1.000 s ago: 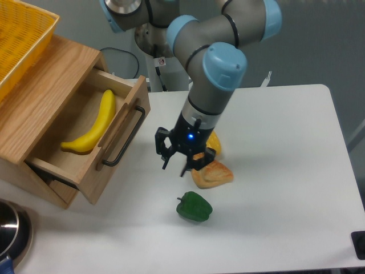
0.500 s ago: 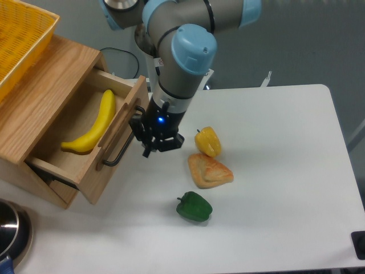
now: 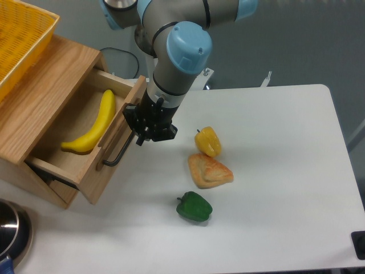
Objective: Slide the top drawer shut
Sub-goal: 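Move the gripper to the front of the open drawer beside its handle, then push the drawer front with the gripper into the wooden cabinet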
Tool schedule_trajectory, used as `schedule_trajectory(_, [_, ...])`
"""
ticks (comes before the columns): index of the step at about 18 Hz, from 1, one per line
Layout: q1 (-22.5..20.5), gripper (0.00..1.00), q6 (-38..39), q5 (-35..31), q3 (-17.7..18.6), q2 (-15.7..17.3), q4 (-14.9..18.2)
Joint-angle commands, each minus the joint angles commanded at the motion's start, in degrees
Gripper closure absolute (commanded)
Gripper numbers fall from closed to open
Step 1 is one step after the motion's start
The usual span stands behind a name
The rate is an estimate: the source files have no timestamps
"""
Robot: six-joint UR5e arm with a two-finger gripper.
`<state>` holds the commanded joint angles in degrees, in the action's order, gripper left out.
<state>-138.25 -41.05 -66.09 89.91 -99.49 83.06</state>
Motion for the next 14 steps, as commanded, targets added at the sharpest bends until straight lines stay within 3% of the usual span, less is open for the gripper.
schedule_trajectory(14, [4.0, 1.00, 2.6, 0.0, 0.0, 1.0, 1.8])
